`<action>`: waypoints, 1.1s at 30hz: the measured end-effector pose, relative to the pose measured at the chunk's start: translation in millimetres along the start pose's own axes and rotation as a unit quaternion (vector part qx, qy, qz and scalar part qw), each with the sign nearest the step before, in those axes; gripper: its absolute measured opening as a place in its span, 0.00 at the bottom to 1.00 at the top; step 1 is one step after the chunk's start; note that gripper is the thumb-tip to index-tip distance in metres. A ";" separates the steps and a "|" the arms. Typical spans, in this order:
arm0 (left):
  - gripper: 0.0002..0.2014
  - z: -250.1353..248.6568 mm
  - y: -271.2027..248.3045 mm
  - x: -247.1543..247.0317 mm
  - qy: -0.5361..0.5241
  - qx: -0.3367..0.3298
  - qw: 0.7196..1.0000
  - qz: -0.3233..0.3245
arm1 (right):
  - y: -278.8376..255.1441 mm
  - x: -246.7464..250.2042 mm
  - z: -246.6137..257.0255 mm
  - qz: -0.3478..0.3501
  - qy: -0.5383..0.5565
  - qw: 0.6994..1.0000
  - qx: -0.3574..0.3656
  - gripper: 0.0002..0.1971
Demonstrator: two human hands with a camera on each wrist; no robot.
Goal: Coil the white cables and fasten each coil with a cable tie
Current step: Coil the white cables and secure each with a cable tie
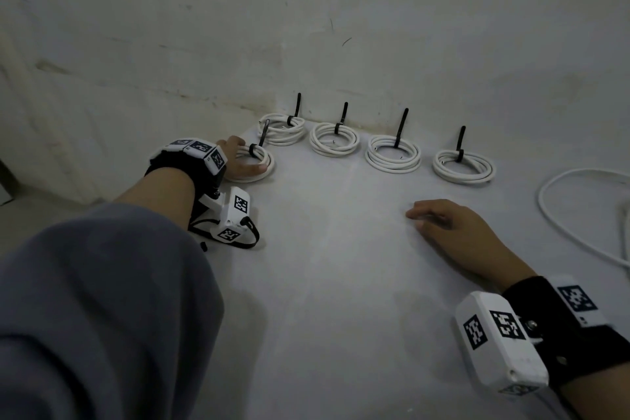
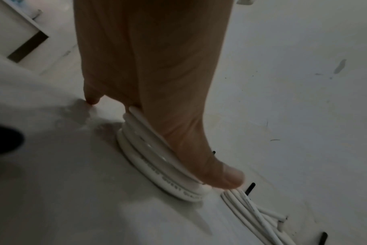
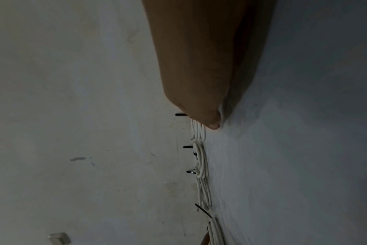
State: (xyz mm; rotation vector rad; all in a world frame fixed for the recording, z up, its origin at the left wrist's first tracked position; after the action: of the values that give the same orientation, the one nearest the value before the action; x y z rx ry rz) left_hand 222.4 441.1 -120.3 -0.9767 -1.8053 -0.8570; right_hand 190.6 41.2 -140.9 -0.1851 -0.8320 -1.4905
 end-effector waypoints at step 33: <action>0.08 -195.2 -84.3 94.8 -0.139 -0.287 0.939 -0.127 | -10.0 91.9 10.6 -0.062 -0.069 0.996 -0.014 0.07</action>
State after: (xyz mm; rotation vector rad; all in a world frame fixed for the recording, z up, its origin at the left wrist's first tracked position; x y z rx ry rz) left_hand 192.7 262.2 25.7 -1.2951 -1.9897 -1.5304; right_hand 165.4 -27.2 -83.2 -0.2638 -0.9487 -1.6195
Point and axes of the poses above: each hand's wrist, its own y-axis towards the middle knuckle, its own x-axis out of the back of the hand, z = x × y, the point moved 3 cm from there along y, towards the middle knuckle, and after that the axes turned 15 degrees about -z, right-handed, at the moved point
